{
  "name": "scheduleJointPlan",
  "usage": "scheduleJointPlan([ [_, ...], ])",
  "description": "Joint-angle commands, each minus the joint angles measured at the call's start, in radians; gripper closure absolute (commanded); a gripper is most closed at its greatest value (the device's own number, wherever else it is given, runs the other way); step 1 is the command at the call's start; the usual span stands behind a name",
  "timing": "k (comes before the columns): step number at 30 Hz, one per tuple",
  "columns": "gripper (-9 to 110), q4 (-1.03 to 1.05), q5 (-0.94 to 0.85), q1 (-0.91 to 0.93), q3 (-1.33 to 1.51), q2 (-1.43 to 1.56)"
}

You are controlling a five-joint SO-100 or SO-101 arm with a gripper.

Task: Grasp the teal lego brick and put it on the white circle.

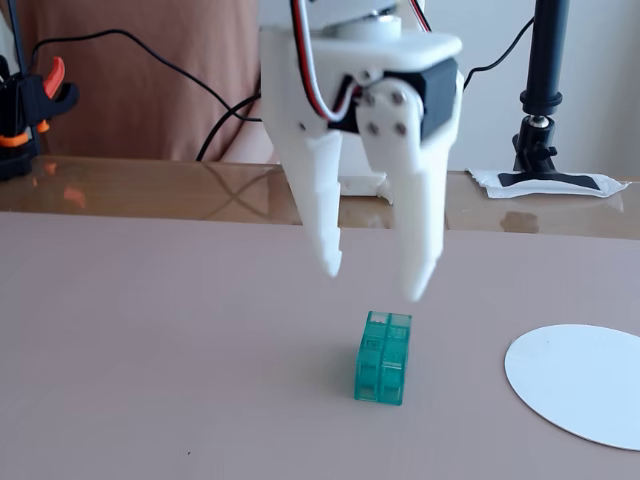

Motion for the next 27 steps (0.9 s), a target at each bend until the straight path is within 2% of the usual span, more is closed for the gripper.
scheduleJointPlan([
  [1,83,0.017,-0.017,-0.003,-0.092,-0.057],
  [12,85,0.018,-0.017,-0.054,-0.195,-0.258],
  [15,101,0.018,-0.02,-0.063,-0.207,-0.285],
  [27,102,0.018,0.057,-0.021,-0.212,-0.201],
])
